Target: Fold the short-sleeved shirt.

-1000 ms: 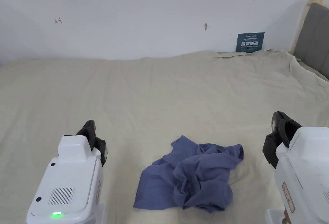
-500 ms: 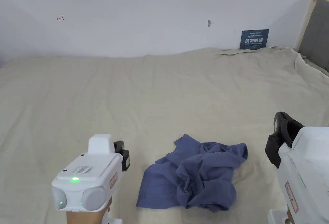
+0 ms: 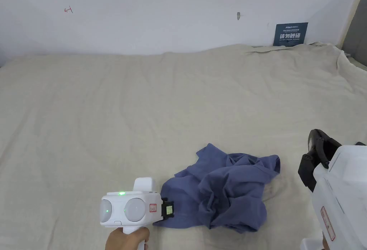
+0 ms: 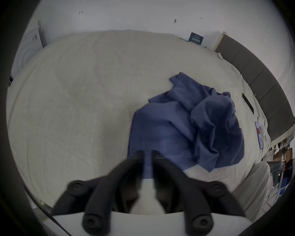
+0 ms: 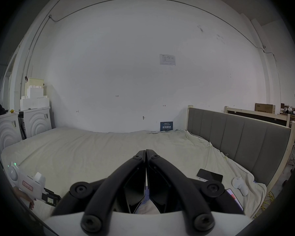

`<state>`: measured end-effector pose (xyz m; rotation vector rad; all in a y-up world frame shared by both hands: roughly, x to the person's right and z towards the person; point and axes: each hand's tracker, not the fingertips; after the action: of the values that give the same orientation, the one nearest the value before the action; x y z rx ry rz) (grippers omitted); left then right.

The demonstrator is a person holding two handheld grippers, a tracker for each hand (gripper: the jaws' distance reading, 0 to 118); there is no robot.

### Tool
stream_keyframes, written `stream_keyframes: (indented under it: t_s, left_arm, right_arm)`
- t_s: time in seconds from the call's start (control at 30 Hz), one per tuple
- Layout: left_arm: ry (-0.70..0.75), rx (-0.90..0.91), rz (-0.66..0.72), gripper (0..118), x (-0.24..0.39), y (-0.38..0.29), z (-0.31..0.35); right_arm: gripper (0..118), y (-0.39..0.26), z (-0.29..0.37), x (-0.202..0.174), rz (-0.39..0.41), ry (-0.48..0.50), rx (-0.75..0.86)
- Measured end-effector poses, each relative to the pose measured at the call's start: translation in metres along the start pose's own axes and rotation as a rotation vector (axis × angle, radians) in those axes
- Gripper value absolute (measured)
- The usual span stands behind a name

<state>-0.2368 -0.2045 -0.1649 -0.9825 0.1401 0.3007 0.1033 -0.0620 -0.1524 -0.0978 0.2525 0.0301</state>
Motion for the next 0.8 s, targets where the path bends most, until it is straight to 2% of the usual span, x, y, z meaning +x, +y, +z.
stream_keyframes:
  t_s: [0.03, 0.07, 0.1, 0.3, 0.33, 0.43, 0.5, 0.6, 0.63, 0.67, 0.7, 0.8]
  left_arm:
    - [0.012, -0.019, 0.004, 72, 0.001, 0.0, -0.003]
    - [0.021, -0.04, 0.005, 87, 0.002, 0.0, -0.005]
    - [0.028, -0.059, 0.003, 91, 0.003, 0.0, -0.008]
    - [0.053, -0.122, -0.02, 88, 0.006, -0.001, -0.026]
    - [0.049, -0.139, -0.025, 84, 0.007, -0.001, -0.029]
    - [0.053, -0.185, -0.039, 58, 0.011, -0.005, -0.037]
    - [0.104, -0.176, -0.098, 51, 0.016, -0.009, -0.039]
    - [0.078, -0.161, -0.103, 36, 0.016, -0.01, -0.034]
    - [0.063, -0.152, -0.106, 26, 0.015, -0.01, -0.032]
    - [-0.003, -0.134, -0.07, 4, 0.012, -0.009, -0.03]
    - [-0.016, -0.138, -0.035, 3, 0.011, -0.008, -0.028]
    - [-0.041, -0.067, -0.051, 2, 0.01, -0.005, -0.014]
  right_arm:
    - [0, -0.001, -0.001, 0.0, -0.002, 0.001, -0.004]
    - [0, -0.002, -0.001, 0.0, -0.001, 0.002, -0.007]
    - [0, -0.002, -0.001, 0.0, 0.0, 0.002, -0.01]
    - [0, -0.003, -0.003, 0.001, 0.0, 0.005, -0.015]
    - [0, -0.004, -0.003, 0.001, -0.002, 0.005, -0.016]
    - [0, -0.004, -0.004, 0.003, -0.001, 0.004, -0.02]
    - [0, -0.004, -0.004, 0.005, -0.001, 0.003, -0.023]
    - [0, -0.004, -0.004, 0.007, 0.001, 0.001, -0.025]
    - [0, -0.004, -0.005, 0.008, 0.002, 0.0, -0.026]
    - [0, -0.004, -0.006, 0.009, 0.004, 0.0, -0.028]
    - [0, -0.005, -0.007, 0.01, 0.006, 0.0, -0.033]
    - [0, -0.007, -0.016, 0.013, 0.007, 0.003, -0.05]
